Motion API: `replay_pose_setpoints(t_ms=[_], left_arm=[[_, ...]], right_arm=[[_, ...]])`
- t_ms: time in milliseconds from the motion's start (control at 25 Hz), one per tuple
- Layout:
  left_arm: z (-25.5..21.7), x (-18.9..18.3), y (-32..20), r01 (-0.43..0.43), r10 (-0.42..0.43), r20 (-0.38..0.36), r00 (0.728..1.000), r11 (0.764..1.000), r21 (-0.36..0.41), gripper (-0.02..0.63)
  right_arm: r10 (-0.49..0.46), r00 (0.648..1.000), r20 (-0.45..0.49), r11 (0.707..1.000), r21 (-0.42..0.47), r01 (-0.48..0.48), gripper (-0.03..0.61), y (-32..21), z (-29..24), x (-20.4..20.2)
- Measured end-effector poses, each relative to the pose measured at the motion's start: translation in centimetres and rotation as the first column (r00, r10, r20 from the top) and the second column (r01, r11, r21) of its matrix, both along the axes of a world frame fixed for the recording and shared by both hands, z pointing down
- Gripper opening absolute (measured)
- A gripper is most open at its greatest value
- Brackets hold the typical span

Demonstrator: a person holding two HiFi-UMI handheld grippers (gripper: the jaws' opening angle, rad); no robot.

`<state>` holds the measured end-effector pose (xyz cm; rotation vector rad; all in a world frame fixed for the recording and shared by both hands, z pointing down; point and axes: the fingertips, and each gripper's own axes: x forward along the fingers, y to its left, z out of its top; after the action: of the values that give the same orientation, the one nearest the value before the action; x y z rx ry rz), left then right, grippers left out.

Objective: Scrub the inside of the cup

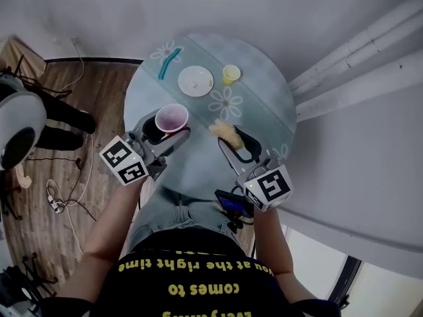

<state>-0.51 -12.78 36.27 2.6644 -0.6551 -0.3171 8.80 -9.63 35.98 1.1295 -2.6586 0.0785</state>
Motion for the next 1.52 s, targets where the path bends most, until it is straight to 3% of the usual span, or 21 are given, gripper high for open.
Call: replay_pose_setpoints(t_ms=[440,680,1080,1320,1520], left_arm=[[3.2,0.5,0.1,0.022,-0.047,0.216,0.975,0.993,0.114,0.305],[6.1,-0.4,-0.3,0.073,-0.108,0.28,0.954,0.989,0.131,0.307],[9.5,-0.2,-1.3,0.123,-0.15,0.327,0.933,0.987,0.102,0.308],[10.8,1.3,-1.3,0.086,-0.118,0.348,0.93,0.99,0.108,0.308],[12.2,1.8,-1.5,0.092,-0.118,0.368,0.923,0.992,0.087,0.308]], right_arm=[[0.014,1.0,-0.025,1.0,0.002,-0.014,0.16,-0.9,1.4,0.7],[0.038,0.998,-0.052,0.999,-0.004,-0.038,0.16,-1.1,3.2,1.8],[0.084,0.993,-0.087,0.996,-0.015,-0.086,0.16,-3.5,7.0,4.1],[-0.028,0.986,-0.163,0.998,-0.057,0.019,0.161,-4.1,9.9,2.8],[-0.067,0.984,-0.164,0.994,-0.094,0.052,0.161,-5.3,11.9,3.2]])
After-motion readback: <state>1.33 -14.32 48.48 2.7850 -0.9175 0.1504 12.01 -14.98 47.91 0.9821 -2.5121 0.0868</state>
